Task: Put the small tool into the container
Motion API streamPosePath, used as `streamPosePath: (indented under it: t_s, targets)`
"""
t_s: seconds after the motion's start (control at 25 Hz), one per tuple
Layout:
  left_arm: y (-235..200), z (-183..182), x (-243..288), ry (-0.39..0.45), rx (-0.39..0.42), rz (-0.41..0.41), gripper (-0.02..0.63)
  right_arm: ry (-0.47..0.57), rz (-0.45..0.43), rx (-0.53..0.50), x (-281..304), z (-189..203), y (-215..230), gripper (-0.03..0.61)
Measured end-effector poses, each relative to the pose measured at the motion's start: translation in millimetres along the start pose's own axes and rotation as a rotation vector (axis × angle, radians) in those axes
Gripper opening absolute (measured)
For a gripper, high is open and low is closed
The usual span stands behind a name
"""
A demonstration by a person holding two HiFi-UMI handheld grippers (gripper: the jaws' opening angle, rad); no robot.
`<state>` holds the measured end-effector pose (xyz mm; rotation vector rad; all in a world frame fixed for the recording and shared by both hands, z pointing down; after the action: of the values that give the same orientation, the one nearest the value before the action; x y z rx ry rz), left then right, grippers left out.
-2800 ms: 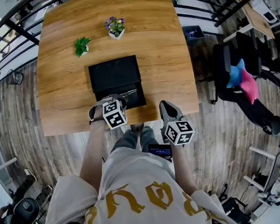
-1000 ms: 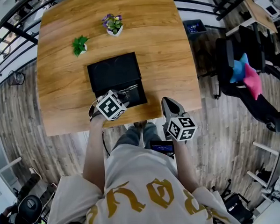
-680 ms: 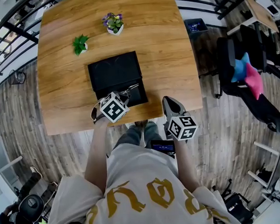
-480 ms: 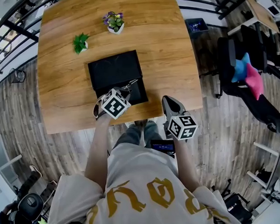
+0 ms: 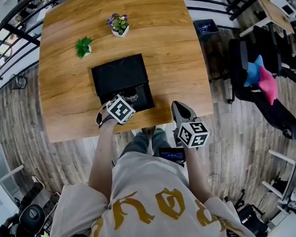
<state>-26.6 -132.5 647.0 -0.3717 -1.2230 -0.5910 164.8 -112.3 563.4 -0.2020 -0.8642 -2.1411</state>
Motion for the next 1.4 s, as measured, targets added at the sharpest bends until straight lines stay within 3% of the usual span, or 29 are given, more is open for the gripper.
streamPosePath:
  t_s: [0.2,0.32,0.48,0.6,0.68,0.8,1.04,1.2,1.4]
  targets:
    - [1,1,-3,-0.011,-0.024,0.025,0.000,0.003,-0.008,-0.006,0,-3,0,0.026]
    - [-4,-2,-17,0.032,-0.040,-0.026,0.000,0.008,-0.018,-0.021,4,-9,-4,0.025]
    - [-20,-15,-49,0.195,-0.124,-0.167,0.000,0.022,-0.042,-0.084,10,-27,-13,0.026]
    - [-26,-27,-80,0.338,-0.139,-0.273,0.000,0.029,-0.069,-0.154,16,-46,-26,0.025]
    - [-26,-37,-102,0.437,-0.183,-0.262,0.000,0.030,-0.085,-0.222,21,-62,-39,0.025]
    - [-29,-54,-141,0.613,-0.367,-0.181,0.000,0.047,-0.112,-0.319,25,-86,-60,0.025]
    - [-54,-73,-198,0.893,-0.533,-0.259,0.000,0.121,-0.163,-0.402,27,-119,-83,0.025]
    - [-60,-69,-206,0.927,-0.617,-0.247,0.000,0.135,-0.175,-0.410,25,-126,-88,0.025]
    - [-66,-63,-205,0.920,-0.630,-0.287,0.000,0.142,-0.182,-0.410,26,-129,-88,0.025]
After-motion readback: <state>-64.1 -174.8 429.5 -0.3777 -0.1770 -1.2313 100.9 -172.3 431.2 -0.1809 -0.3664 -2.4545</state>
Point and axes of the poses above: the fingertips, and each gripper's own axes: x forward along the fingers, y to its right, z out of its underside, the point moved 2 cm from there along -x, backward along the fingers, and after that the axes turned 15 degrees about -z, right-handed, at the moved point
